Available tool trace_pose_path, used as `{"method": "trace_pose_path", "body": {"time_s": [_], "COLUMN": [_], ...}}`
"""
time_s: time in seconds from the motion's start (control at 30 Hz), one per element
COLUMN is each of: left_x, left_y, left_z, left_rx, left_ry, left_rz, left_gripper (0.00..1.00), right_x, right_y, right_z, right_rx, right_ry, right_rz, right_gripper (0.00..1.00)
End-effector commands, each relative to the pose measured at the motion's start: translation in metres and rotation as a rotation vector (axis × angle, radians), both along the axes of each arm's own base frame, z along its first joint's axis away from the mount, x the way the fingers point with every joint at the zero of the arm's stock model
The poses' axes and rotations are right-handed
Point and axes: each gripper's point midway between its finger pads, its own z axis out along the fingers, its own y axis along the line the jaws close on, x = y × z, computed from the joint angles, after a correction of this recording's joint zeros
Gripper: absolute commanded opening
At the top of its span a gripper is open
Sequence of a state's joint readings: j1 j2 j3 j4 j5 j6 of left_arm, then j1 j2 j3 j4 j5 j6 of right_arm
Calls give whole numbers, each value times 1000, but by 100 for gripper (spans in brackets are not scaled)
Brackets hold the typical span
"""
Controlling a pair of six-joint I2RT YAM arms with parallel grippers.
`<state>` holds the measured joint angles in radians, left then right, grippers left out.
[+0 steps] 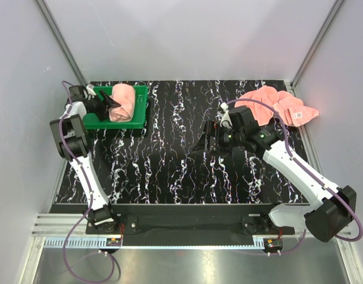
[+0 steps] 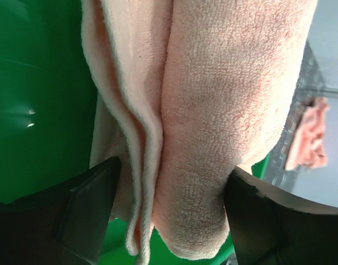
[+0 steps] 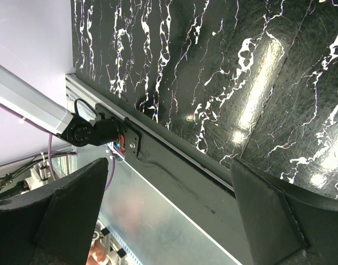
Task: Roll the towels
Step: Place the rolled towel into the container
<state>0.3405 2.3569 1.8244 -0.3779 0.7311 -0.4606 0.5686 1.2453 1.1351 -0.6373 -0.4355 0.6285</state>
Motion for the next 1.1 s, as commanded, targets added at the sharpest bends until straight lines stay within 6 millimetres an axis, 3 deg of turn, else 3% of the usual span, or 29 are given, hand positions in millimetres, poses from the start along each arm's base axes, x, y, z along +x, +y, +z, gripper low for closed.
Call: {"method": "trace_pose_path", "body": {"time_s": [0.0,0.13,0.2,0.27,0.37,0.4,0.43,0.5,0.73,0.83,1.07], "left_x": [-14,-14,-12,-11,-9,-9,-9,-7,-4,-2,-1], "left_y": [41,52,55,59,61,61,60,54,-20,-39,-86], "left_z": [-21,-17,-15,-16,-17,-18,-19,-18,0,11,11], "left_rx": [196,255,267,282,293,294,289,268,-70,-186,-299], "left_ry": [112,116,120,133,132,134,133,110,-56,-95,-93], "left_rz": [115,152,161,163,154,152,148,122,-136,-177,-247], "left_gripper": [80,73,62,60,35,8,0,0,0,0,0], "right_x": [2,3,3,3,3,4,4,5,9,10,11], "right_y": [-3,-3,-4,-5,-6,-7,-7,-7,-5,-5,-1], "right_z": [18,18,18,17,16,15,14,13,16,16,16], "right_rx": [15,10,7,1,-8,-13,-17,-23,-23,-24,-14], "right_ry": [-54,-56,-61,-60,-64,-65,-67,-69,-77,-81,-72], "right_rz": [-3,-3,-2,-6,-6,-5,-7,-8,-7,-6,-2], "right_gripper": [100,100,100,100,100,100,100,99,100,100,100]}}
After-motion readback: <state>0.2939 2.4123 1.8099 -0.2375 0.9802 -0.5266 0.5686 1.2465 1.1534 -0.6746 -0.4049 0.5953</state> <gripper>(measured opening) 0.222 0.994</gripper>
